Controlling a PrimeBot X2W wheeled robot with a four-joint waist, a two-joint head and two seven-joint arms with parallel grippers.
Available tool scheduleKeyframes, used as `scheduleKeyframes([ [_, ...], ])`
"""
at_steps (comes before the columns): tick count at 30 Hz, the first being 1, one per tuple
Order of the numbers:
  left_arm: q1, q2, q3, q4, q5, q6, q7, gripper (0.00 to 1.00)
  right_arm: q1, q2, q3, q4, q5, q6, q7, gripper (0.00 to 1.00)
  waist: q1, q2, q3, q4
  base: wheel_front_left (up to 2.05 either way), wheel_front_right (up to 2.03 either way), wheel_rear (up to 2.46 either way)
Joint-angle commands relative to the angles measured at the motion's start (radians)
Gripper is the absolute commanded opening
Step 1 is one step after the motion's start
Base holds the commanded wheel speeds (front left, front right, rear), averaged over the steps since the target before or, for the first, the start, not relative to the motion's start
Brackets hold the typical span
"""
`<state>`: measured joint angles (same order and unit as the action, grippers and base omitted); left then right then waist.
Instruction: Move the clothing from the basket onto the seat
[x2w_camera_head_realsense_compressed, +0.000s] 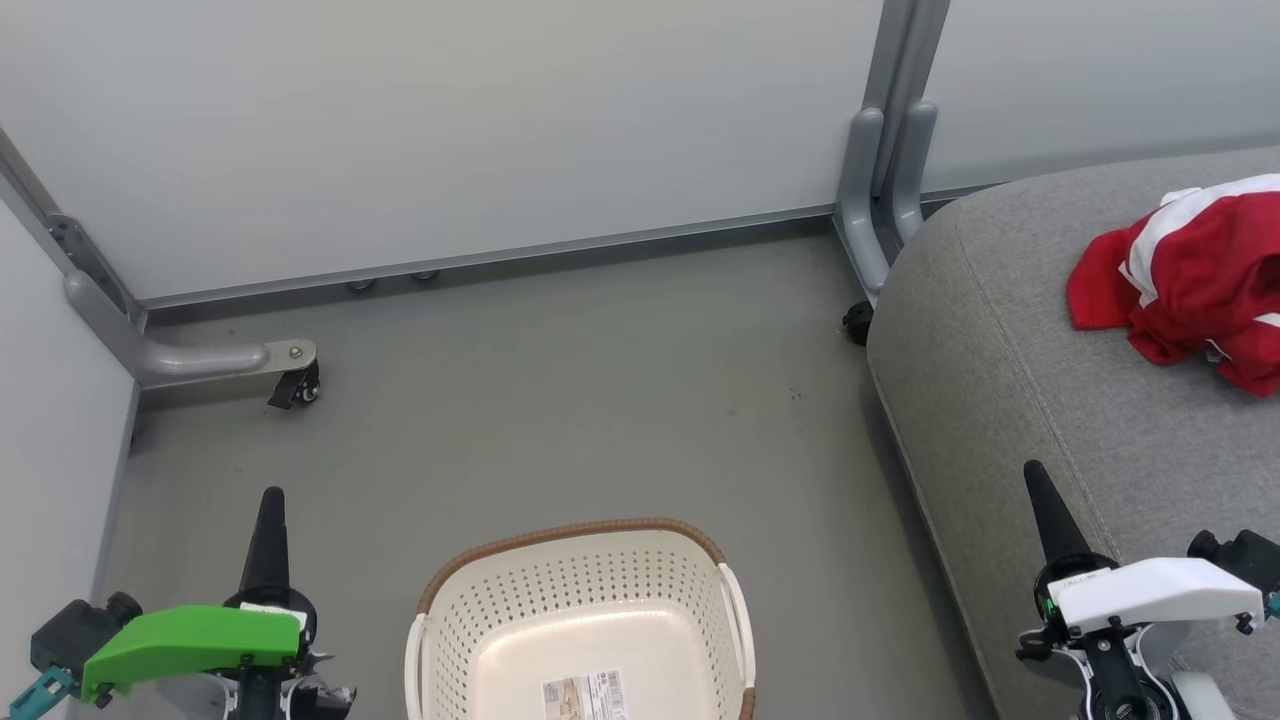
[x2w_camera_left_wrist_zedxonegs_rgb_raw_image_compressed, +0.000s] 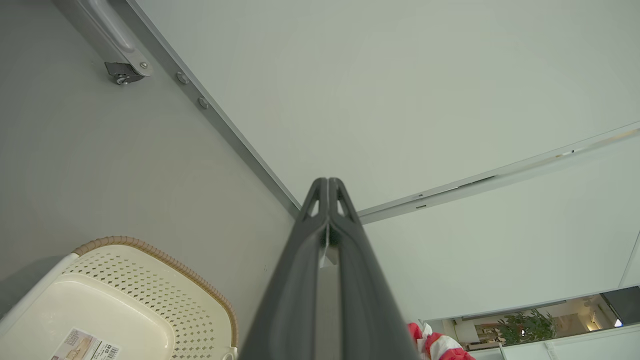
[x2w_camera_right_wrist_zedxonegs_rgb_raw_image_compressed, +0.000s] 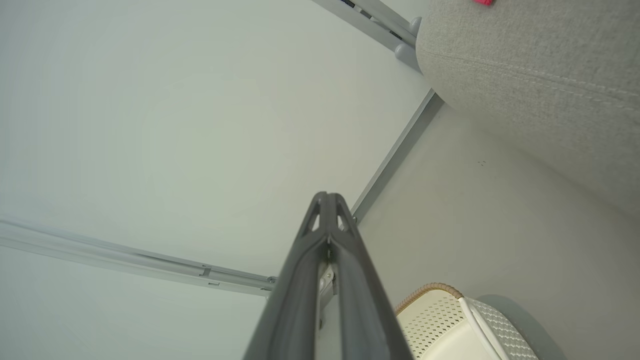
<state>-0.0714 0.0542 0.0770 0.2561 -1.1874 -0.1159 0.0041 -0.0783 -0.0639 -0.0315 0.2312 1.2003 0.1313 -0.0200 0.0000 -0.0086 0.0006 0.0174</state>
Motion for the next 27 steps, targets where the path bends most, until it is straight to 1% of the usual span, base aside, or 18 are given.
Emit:
scheduleKeyframes([
  [1, -0.025, 0.001, 0.006, -0.011, -0.026, -0.008, 0.006, 0.00, -0.020, -0.008, -0.007, -0.005, 0.027, -0.001, 0.007, 0.00, 0.0000, 0.0050, 0.000, 0.000, 0.00, 0.00, 0.00],
  [27, -0.038, -0.002, 0.025, -0.012, -0.249, -0.013, 0.066, 0.00, -0.026, -0.007, -0.037, 0.005, 0.255, -0.001, 0.069, 0.00, 0.0000, 0.0068, 0.001, -0.009, 0.00, 0.00, 0.00],
])
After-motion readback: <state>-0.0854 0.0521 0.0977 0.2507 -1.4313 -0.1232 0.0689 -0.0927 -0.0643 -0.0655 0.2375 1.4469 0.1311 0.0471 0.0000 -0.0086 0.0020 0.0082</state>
